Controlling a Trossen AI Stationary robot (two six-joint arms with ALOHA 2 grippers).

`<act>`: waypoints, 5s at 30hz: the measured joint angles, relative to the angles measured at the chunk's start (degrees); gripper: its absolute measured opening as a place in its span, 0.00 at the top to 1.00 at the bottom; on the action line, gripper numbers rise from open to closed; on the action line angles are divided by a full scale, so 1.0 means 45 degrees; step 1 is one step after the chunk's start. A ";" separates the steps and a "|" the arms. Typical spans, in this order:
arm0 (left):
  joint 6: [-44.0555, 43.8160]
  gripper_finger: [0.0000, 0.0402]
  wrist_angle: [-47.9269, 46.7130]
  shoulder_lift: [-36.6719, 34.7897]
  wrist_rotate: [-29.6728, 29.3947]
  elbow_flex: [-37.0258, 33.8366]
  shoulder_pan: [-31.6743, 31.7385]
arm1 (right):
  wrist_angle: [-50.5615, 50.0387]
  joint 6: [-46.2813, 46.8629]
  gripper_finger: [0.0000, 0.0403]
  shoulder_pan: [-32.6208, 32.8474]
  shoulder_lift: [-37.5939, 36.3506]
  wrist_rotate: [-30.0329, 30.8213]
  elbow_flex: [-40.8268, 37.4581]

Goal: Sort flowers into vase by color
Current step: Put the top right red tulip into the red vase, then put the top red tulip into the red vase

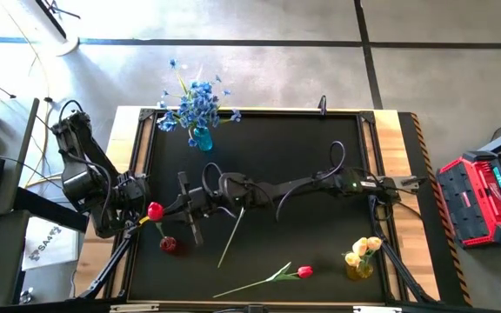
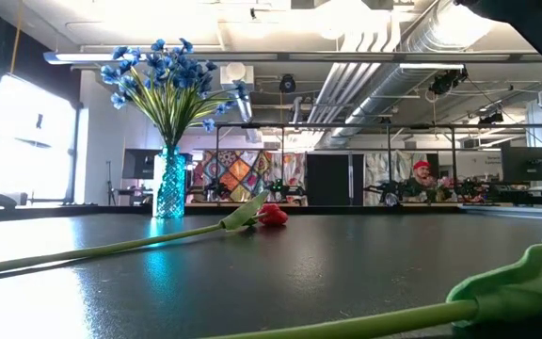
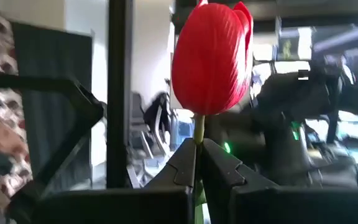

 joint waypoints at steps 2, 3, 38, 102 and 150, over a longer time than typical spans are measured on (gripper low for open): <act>0.0002 0.10 0.0000 0.0005 0.0002 0.0000 0.0000 | -0.0598 -0.0081 0.97 0.0009 0.0006 0.0345 0.0000; 0.0002 0.10 0.0002 0.0005 0.0001 0.0000 0.0000 | -0.0833 -0.0079 0.95 0.0009 0.0014 0.0481 0.0000; -0.3099 0.10 -0.1190 0.0005 -0.1531 0.0000 0.0058 | -1.9396 1.5123 0.54 -0.0208 -0.2966 0.9601 0.0190; -0.0435 0.10 -0.0039 -0.1938 -0.4654 0.0010 0.1044 | -1.0262 0.7742 1.00 0.1311 -0.2968 1.2856 0.0019; -0.0328 0.10 0.0884 -0.1938 -0.5661 0.0010 0.1044 | -0.1015 0.0240 1.00 0.0363 -0.0855 0.1175 0.0000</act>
